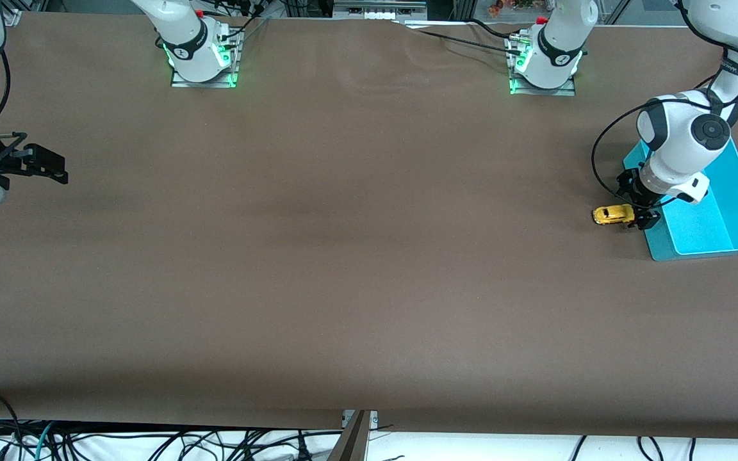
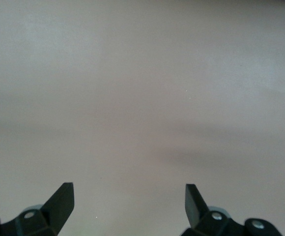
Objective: Wind and store yellow beetle car
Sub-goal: 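Grasp the yellow car with the left gripper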
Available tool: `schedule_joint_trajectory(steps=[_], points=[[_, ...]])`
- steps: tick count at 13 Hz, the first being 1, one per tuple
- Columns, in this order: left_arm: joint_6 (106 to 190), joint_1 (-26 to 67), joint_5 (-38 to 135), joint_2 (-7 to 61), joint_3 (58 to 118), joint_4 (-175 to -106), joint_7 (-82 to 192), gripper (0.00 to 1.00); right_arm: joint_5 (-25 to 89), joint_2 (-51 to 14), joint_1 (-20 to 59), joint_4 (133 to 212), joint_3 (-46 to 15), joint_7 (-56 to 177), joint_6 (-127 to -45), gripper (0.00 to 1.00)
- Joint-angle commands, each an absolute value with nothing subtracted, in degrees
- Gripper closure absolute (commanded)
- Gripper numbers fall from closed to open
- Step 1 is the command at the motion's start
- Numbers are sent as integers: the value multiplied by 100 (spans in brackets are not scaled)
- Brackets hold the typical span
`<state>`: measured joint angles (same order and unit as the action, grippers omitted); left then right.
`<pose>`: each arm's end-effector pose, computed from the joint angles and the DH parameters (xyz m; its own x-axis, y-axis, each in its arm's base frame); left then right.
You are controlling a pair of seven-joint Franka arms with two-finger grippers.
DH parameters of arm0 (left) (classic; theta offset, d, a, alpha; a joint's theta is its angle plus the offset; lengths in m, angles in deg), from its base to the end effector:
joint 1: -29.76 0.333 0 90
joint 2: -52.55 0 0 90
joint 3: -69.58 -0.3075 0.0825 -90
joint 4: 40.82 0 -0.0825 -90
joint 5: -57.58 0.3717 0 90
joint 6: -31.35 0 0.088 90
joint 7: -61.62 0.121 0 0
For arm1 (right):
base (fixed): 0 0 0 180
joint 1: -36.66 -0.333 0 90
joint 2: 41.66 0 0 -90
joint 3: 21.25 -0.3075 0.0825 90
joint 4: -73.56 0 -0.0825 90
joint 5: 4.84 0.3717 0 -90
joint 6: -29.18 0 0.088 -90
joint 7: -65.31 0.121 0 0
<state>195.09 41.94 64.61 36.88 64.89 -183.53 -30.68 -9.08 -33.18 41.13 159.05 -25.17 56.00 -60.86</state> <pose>0.4556 0.1337 0.1796 -0.2151 0.9745 0.0635 0.9736 0.2089 0.0916 0.5828 -0.0172 0.5552 0.9853 0.1520 -0.0776 0.1562 -0.9864 0.0518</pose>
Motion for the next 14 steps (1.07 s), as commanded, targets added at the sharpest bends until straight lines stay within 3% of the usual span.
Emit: schedule_joint_trajectory(steps=[1, 3, 5, 6, 8, 9, 14], points=[[19606, 4154, 6224, 3532, 6474, -18241, -3102, 0, -924, -3393, 4149, 15943, -2529, 5608, -6091, 0], [19693, 4136, 6242, 3480, 6474, -18233, -3102, 2, -924, -3393, 4149, 15943, -2529, 5608, -6091, 0], [19825, 4118, 6268, 3401, 6474, -18233, -3102, 20, -915, -3393, 4149, 15943, -2529, 5608, -6091, 0], [19834, 4110, 6277, 3392, 6474, -18233, -3102, 37, -924, -3393, 4149, 15943, -2529, 5608, -6091, 0], [19835, 4083, 6303, 3400, 6483, -18241, -3093, 89, -932, -3384, 4149, 15943, -2529, 5608, -6091, 0], [19835, 4075, 6303, 3418, 6483, -18241, -3093, 100, -932, -3393, 4149, 15943, -2529, 5608, -6091, 0], [19115, 4066, 6312, 4173, 6501, -18233, -3067, 100, -932, -3393, 4149, 15943, -2529, 5599, -6100, 0]])
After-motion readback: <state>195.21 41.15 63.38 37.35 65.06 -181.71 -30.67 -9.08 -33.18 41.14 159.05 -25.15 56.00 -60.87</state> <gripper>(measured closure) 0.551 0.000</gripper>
